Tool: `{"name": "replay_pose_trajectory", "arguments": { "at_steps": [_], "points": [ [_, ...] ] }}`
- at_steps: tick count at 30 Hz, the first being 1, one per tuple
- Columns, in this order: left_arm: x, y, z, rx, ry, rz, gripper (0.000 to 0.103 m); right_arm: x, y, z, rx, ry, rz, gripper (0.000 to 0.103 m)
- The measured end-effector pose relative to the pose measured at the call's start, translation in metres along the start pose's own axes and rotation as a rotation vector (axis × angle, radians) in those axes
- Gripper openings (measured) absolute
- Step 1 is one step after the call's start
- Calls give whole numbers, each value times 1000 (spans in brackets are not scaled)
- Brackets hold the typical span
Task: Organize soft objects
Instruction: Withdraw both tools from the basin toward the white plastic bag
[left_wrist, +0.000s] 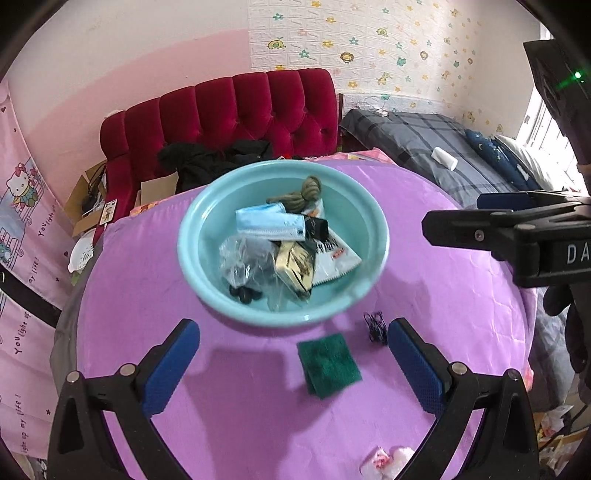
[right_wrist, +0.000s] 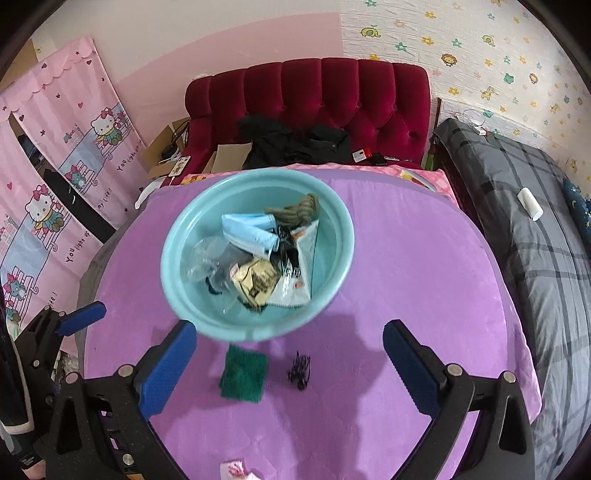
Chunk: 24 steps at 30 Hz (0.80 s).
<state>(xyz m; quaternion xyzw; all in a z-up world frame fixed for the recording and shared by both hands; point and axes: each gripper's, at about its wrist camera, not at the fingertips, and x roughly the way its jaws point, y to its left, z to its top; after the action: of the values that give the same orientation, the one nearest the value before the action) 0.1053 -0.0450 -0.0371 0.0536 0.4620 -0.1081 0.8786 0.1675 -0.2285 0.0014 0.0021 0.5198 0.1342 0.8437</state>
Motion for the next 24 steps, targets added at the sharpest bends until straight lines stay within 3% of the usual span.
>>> {"name": "replay_pose_trajectory", "arguments": {
  "at_steps": [11, 24],
  "points": [
    [-18, -28, -62, 7, 30, -24, 103, -20, -8, -59, 2, 10, -3, 103],
    [-18, -56, -121, 32, 88, -58, 103, -12, -20, -112, 19, 25, -8, 103]
  ]
}}
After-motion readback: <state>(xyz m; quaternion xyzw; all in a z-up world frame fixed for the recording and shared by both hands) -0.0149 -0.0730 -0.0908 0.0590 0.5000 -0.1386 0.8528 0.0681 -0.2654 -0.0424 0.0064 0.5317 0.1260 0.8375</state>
